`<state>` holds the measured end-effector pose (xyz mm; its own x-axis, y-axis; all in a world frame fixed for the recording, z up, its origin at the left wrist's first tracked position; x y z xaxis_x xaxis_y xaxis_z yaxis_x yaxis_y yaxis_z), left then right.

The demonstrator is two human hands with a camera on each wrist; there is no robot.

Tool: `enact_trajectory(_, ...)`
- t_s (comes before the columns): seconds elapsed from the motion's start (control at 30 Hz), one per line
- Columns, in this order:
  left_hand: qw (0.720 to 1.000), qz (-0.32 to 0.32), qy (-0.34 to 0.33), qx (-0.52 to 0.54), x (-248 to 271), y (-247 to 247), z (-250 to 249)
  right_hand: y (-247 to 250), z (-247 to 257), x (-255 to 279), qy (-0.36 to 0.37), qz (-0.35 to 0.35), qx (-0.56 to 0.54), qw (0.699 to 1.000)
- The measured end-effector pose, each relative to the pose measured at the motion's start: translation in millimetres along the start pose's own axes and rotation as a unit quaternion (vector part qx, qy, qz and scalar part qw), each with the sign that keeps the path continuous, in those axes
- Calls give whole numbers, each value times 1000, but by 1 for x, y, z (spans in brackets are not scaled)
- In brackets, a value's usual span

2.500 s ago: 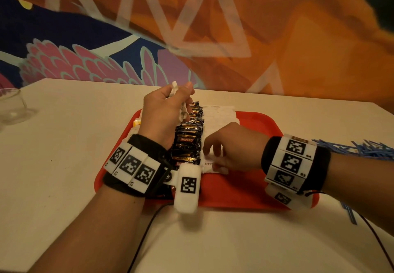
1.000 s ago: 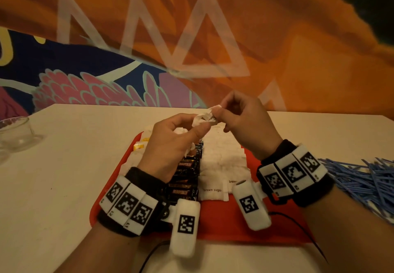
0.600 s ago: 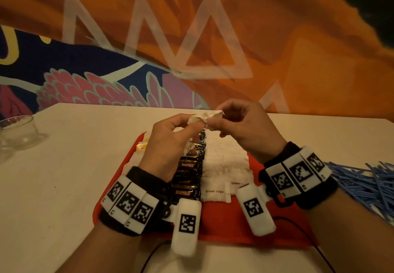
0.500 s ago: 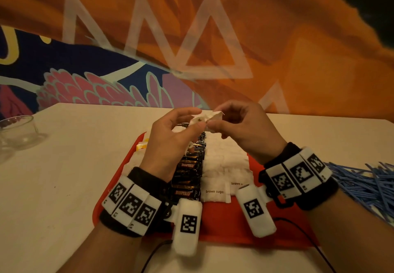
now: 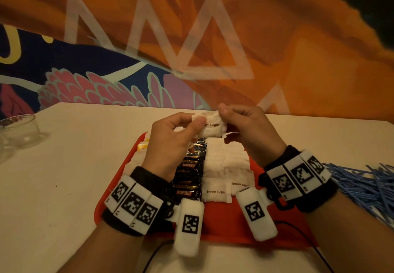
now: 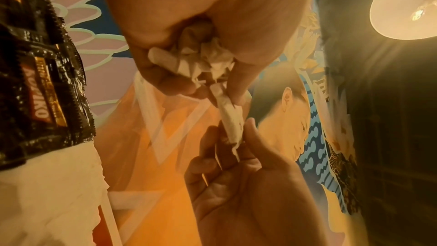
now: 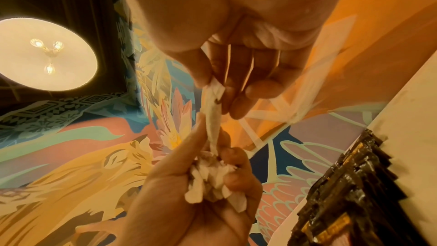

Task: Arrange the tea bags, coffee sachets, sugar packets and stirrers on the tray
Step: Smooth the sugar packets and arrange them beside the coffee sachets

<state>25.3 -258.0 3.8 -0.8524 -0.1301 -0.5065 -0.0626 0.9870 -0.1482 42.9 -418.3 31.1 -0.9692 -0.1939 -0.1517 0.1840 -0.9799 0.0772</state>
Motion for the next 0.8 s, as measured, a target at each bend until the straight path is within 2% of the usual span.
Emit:
enact_trajectory(0.13, 1000, -20, -3, -18, -1, 2, 0, 1, 2, 1, -46, 3, -78, 996)
enact_trajectory(0.3, 999, -33, 11, 2, -1, 2, -2, 8, 2, 5, 17, 49, 98, 994)
enact_trajectory(0.37, 999, -45, 12, 3, -2, 1, -1, 13, 2, 8, 14, 57, 121, 991)
enact_trajectory(0.53, 998, -48, 25, -19, 0, -1, -2, 28, -5, 17, -80, 82, 189, 975)
enact_trajectory(0.67, 996, -56, 67, 11, 0, 2, -6, 42, -22, 29, -182, 115, 278, 936)
enact_trajectory(0.8, 994, -53, 86, 29, -1, 3, -6, 50, -34, 41, -263, 126, 322, 900)
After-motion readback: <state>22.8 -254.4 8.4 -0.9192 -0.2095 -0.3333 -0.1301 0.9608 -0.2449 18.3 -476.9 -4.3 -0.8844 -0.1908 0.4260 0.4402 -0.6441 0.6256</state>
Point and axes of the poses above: each hand's wrist, its own x-axis away from the middle knuckle, its own y-axis out of the back of the hand, z = x × y, the point moved 2 cm from there along -x, towards the middle knuckle, and after that the axes turned 8 degrees about -y, right-handed, at the moved point
